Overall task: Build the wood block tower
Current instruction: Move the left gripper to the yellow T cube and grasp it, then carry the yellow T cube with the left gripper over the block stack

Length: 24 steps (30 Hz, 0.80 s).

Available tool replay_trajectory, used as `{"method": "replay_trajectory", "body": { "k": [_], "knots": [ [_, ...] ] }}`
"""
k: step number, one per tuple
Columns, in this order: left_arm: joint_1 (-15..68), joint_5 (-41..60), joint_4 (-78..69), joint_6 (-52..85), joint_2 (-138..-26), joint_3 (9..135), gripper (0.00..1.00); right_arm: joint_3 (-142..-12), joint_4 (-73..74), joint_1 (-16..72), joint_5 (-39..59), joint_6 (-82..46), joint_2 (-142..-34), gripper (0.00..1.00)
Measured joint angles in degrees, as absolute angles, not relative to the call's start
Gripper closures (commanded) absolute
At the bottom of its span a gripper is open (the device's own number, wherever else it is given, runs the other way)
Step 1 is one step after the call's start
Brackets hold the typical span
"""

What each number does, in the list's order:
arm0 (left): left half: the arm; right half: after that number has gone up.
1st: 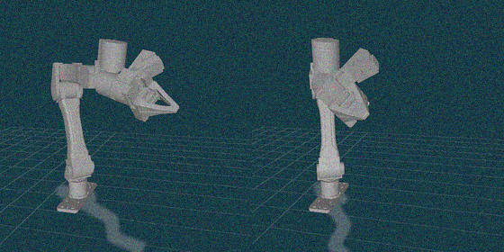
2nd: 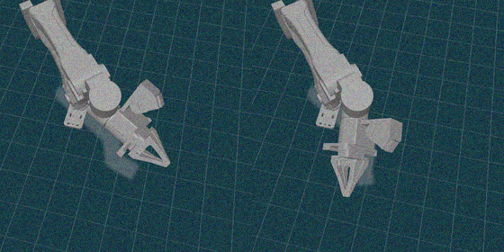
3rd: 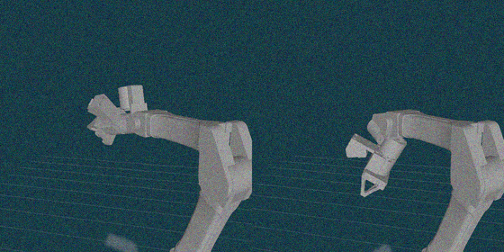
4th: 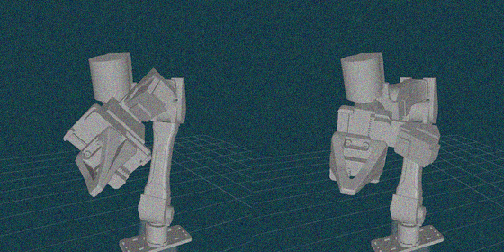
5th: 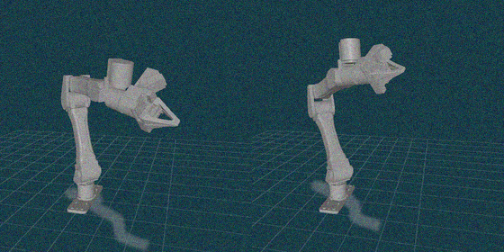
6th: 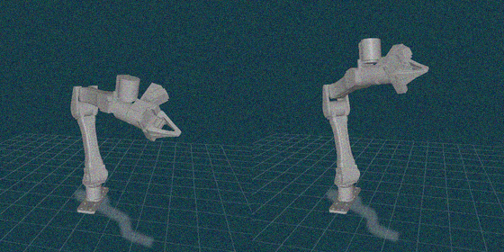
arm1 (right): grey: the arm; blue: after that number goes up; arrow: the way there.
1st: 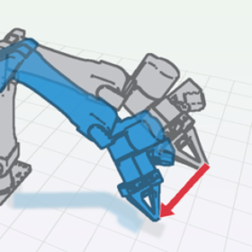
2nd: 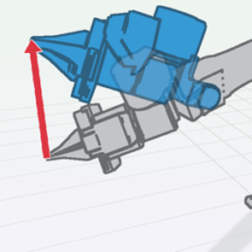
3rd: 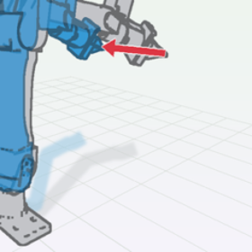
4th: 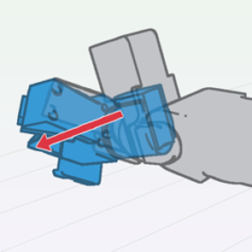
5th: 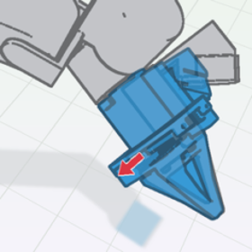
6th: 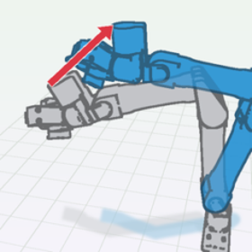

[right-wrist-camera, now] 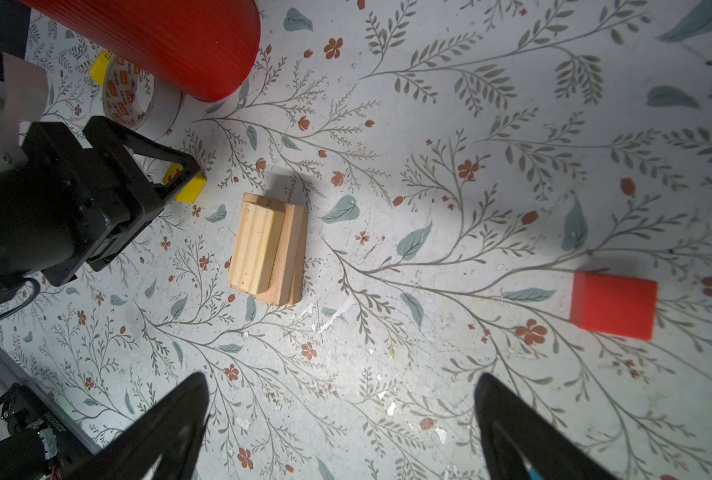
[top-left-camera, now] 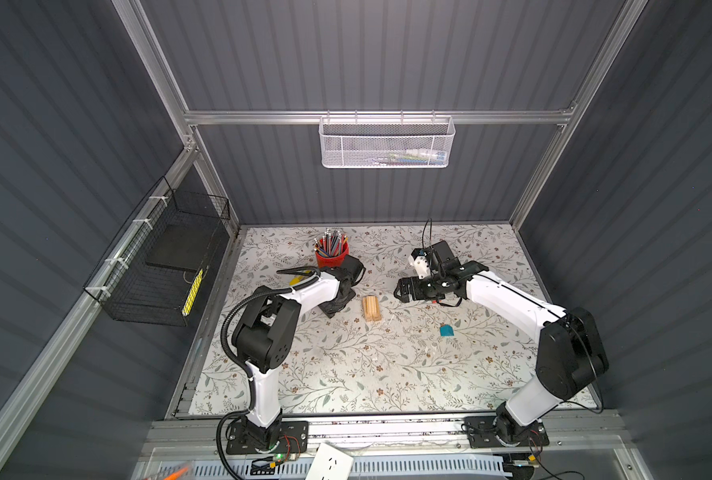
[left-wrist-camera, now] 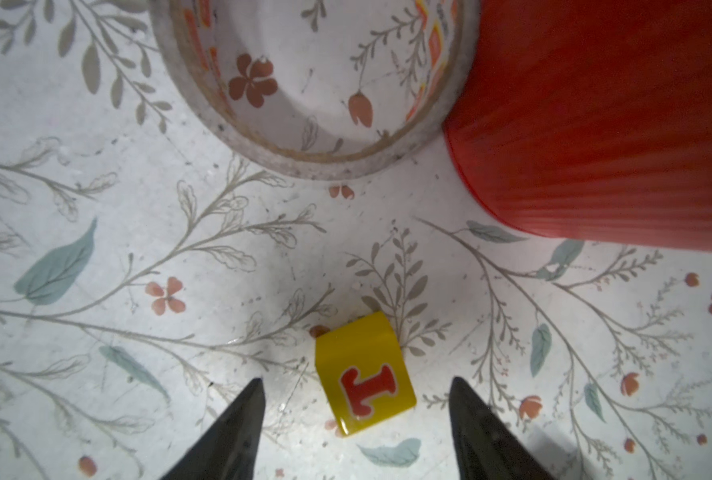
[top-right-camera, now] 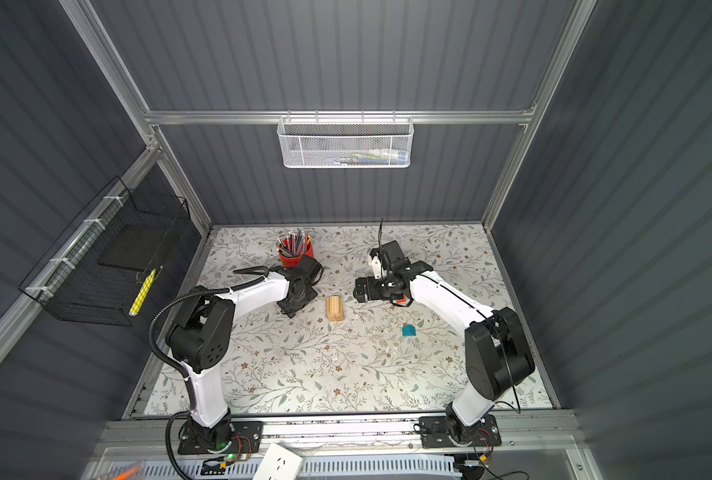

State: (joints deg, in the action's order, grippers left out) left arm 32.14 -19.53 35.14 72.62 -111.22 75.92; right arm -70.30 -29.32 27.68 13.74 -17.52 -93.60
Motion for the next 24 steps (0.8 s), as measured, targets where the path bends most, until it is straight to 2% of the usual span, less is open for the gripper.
{"method": "replay_trajectory", "body": {
  "k": [4,24],
  "knots": [
    [32.16,-19.77,35.16,73.14,-112.53,76.82,0.45,-70.54,-29.08,27.40,13.76,-17.47,-93.62,0.01],
    [32.14,-20.27,35.75,70.32,-115.11,79.13,0.76,-70.57,-28.64,26.81,14.98,-17.78,-95.00,0.01]
  ]
}}
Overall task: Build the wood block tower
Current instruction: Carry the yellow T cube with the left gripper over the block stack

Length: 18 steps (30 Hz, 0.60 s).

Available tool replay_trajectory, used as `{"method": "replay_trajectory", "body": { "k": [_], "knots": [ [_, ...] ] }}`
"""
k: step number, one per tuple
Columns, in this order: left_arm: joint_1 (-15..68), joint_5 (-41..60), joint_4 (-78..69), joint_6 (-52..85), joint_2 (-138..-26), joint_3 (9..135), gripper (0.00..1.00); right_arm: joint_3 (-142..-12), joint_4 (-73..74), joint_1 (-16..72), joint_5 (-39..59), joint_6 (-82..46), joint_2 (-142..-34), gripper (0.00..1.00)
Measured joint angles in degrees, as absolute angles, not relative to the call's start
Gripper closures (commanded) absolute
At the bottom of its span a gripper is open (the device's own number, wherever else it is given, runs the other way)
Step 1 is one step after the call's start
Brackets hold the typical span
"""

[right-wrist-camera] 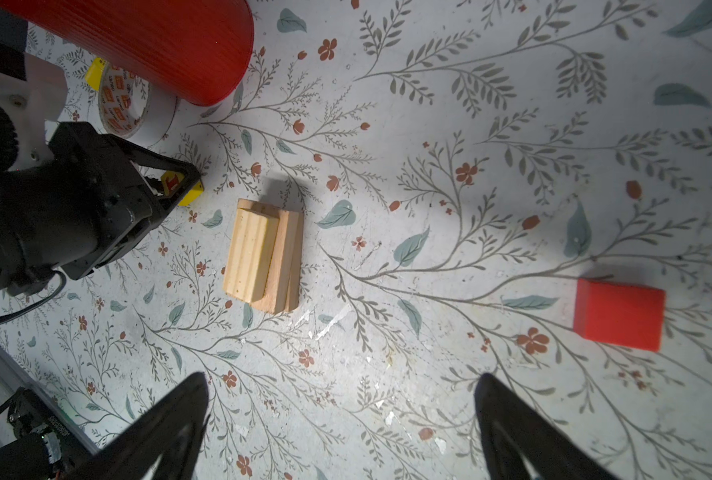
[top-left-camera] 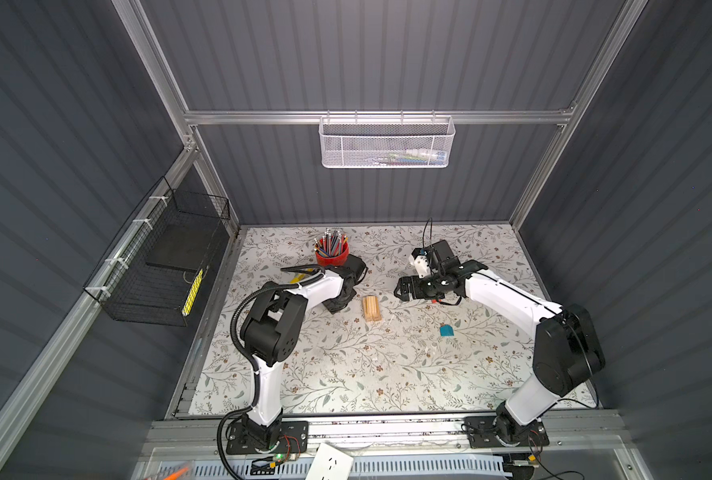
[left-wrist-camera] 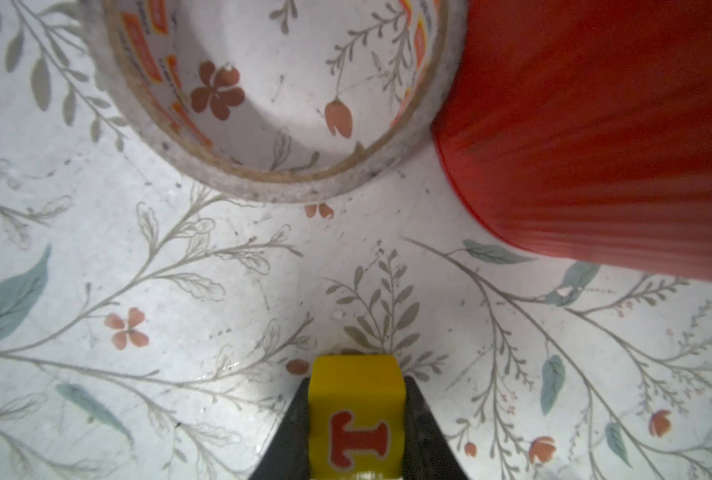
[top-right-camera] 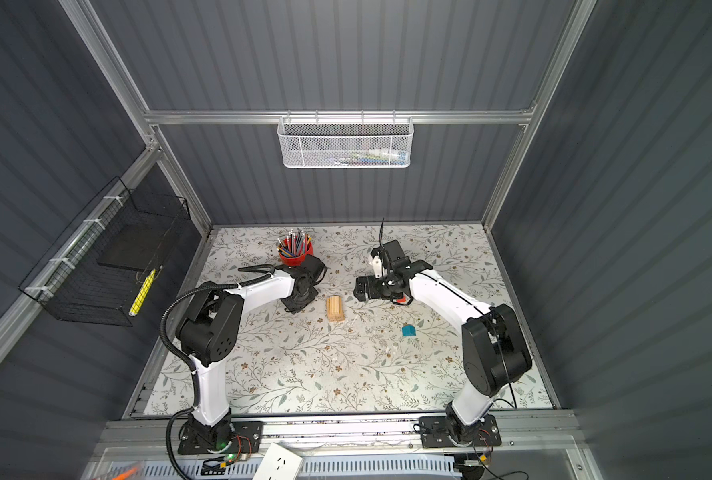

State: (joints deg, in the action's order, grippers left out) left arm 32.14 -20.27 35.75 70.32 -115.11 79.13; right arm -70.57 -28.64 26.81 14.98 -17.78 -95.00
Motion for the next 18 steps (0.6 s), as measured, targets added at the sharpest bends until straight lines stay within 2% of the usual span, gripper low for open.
{"method": "replay_trajectory", "body": {
  "k": [9,18],
  "knots": [
    [31.83,-16.53,35.92,60.10,-114.04,79.33,0.89,-70.26,-30.61,26.22,14.79,-20.62,-92.01,0.01],
    [35.18,-11.90,40.56,45.10,-104.88,82.89,0.91,-65.25,-31.94,24.82,13.47,-24.99,-86.54,0.01]
  ]
}}
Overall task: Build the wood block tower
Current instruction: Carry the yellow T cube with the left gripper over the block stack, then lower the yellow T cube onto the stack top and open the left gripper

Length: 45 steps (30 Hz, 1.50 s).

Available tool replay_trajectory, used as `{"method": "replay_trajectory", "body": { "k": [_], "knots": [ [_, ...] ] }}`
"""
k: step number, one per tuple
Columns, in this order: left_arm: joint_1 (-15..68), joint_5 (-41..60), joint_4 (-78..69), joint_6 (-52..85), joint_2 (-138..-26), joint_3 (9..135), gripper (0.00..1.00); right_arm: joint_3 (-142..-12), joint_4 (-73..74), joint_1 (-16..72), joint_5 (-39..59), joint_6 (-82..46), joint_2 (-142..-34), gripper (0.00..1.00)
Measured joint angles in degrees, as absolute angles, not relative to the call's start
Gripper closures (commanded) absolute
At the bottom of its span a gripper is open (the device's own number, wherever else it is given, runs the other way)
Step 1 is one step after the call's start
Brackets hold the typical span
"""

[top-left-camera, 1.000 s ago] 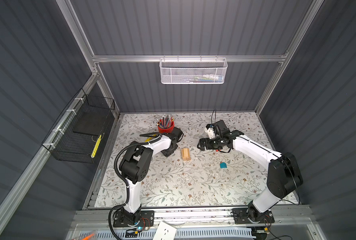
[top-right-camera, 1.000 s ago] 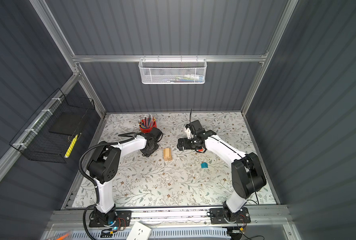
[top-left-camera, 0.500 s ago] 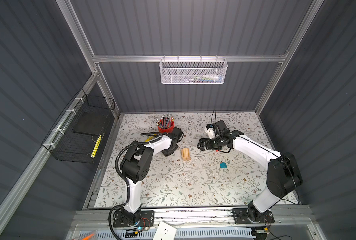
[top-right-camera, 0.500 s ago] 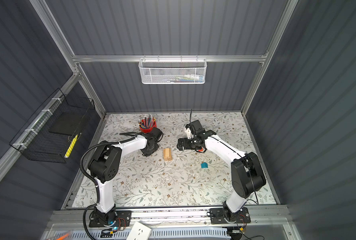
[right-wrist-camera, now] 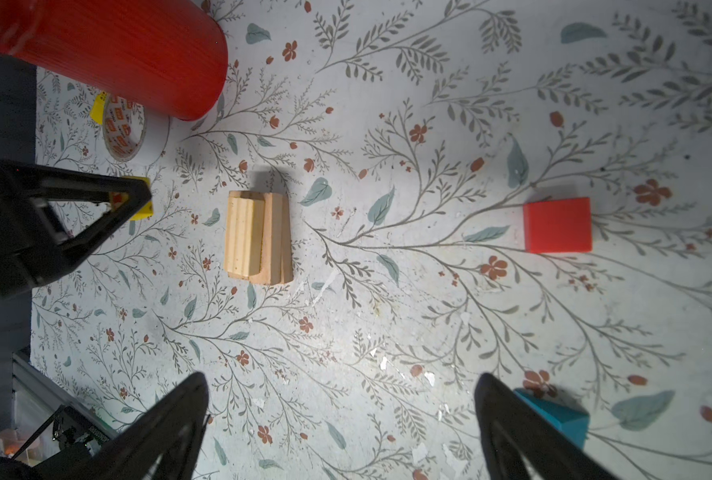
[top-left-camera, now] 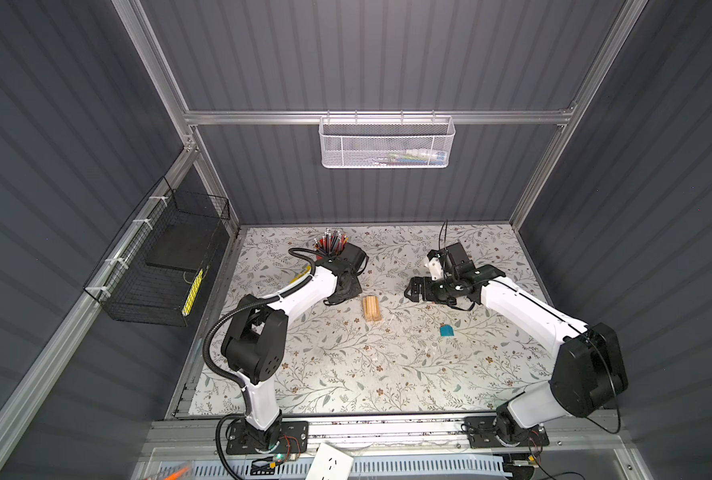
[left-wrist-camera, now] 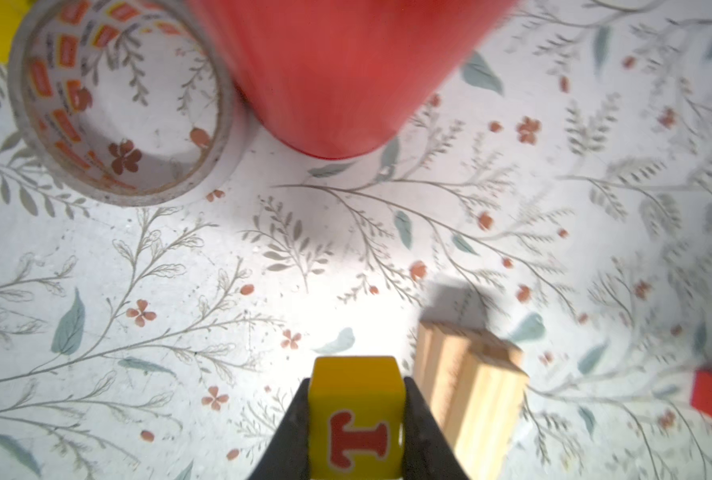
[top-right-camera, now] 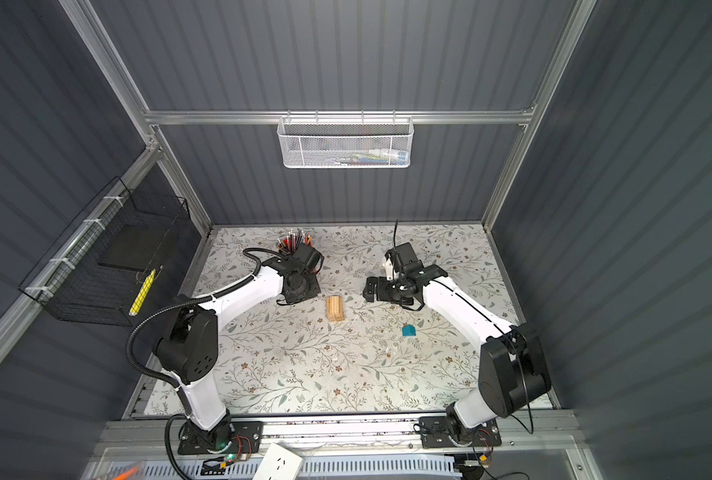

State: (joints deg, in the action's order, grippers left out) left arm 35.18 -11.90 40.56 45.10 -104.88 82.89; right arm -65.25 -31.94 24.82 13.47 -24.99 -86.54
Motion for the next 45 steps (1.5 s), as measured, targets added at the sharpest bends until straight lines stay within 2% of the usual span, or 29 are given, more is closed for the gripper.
{"method": "replay_trajectory", "body": {
  "k": [11,19,45],
  "knots": [
    [43.70,-9.34,46.57,40.03,-109.75,92.42,0.91,-59.13,-29.76,23.68,13.93,-28.99,-84.93,0.01],
    [43.83,-10.04,48.95,39.09,-114.76,93.97,0.91,-58.08,-27.68,22.90,14.81,-29.58,-84.31,0.01],
    [43.83,-12.14,46.68,38.28,-117.71,94.61,0.82,-57.63,-26.57,21.82,15.25,-29.54,-84.03,0.01]
  ]
}}
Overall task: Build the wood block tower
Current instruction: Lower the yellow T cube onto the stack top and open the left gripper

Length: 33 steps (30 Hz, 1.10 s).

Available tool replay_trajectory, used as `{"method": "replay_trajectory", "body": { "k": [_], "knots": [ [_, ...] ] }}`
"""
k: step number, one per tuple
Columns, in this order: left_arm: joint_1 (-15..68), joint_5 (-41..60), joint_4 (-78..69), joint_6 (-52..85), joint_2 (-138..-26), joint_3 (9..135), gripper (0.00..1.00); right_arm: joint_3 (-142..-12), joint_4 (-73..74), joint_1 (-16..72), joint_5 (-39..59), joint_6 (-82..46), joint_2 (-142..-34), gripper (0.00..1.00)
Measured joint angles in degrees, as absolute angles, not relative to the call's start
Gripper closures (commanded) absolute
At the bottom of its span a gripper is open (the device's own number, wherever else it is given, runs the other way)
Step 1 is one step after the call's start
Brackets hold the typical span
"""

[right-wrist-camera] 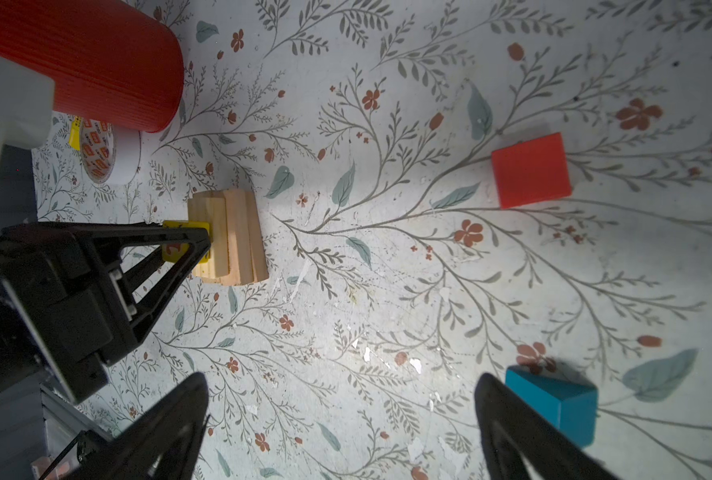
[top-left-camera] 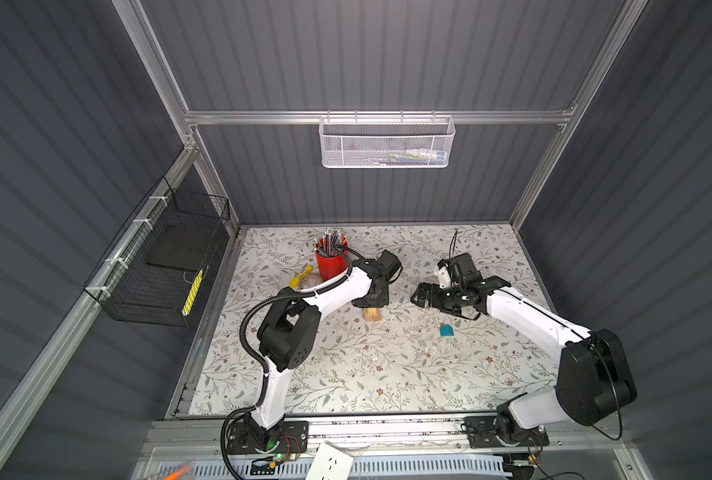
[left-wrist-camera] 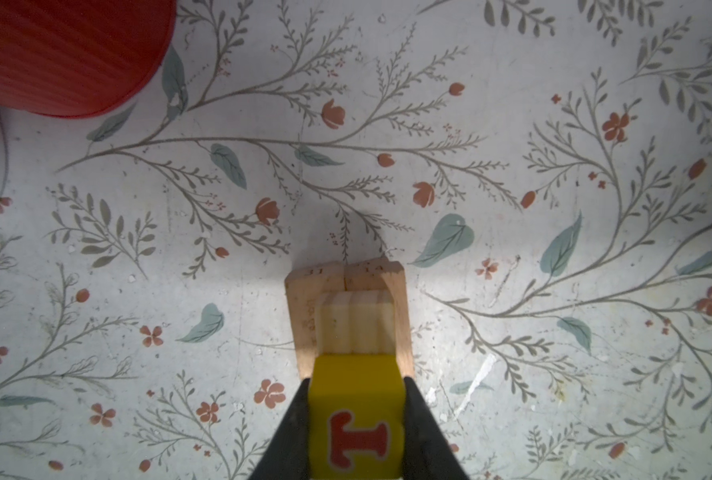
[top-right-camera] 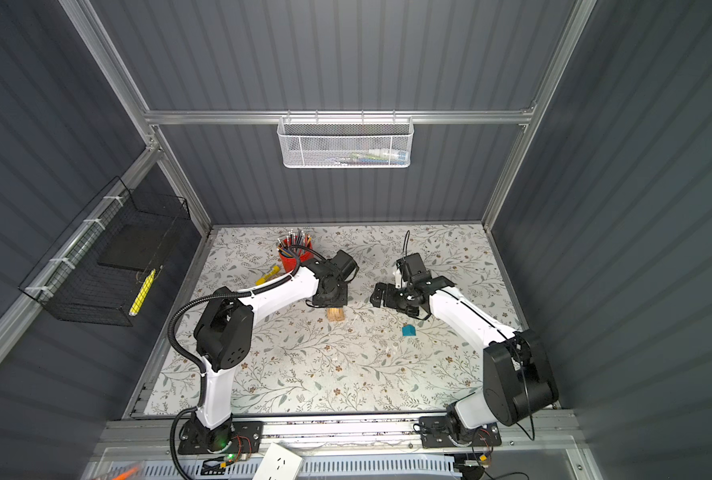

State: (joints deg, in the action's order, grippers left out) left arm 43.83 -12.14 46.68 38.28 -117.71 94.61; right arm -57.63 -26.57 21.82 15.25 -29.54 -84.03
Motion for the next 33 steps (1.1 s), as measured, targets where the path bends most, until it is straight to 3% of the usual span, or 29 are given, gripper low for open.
{"method": "replay_trajectory", "body": {
  "k": [6,18,33],
  "knots": [
    [43.83,-11.99,46.52,38.30,-118.02,94.83,0.77,-57.63,-26.57,21.65,15.25,-29.52,-84.03,0.01],
    [43.83,-12.05,47.11,38.54,-118.43,95.50,0.55,-57.63,-26.57,21.37,15.40,-29.52,-84.03,0.01],
    [43.83,-11.46,46.83,38.54,-118.65,95.77,0.54,-57.63,-26.57,21.17,15.51,-29.50,-84.03,0.01]
  ]
}}
